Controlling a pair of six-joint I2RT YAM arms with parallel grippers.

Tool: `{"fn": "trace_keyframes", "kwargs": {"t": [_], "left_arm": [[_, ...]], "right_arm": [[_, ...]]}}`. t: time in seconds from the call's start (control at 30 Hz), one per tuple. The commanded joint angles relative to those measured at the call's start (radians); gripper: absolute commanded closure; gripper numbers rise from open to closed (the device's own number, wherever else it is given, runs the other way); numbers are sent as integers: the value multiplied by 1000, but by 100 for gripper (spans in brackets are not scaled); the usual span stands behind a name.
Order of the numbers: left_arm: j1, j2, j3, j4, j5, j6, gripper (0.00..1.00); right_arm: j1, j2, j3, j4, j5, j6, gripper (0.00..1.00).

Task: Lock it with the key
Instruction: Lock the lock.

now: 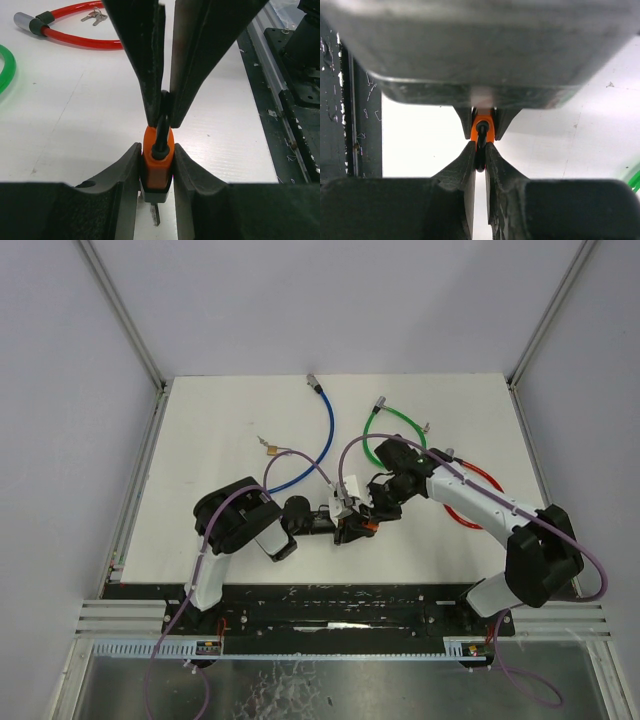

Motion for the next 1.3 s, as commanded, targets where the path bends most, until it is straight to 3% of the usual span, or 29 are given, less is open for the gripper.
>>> {"fn": "trace_keyframes", "kwargs": {"t": [0.0, 0.1, 0.4, 1.27], "left_arm": [[3, 9, 0, 93, 7, 20, 100], [5, 9, 2, 93, 8, 17, 100], [7, 7, 4, 93, 22, 9, 100], [53, 27, -17, 98, 23, 5, 100]], "right_arm": [[-13, -42, -14, 25, -81, -12, 85], [-20, -70, -19, 34, -85, -12, 93], [-21, -8, -39, 13, -51, -60, 100], [-20, 259, -46, -80, 50, -120, 100]]}}
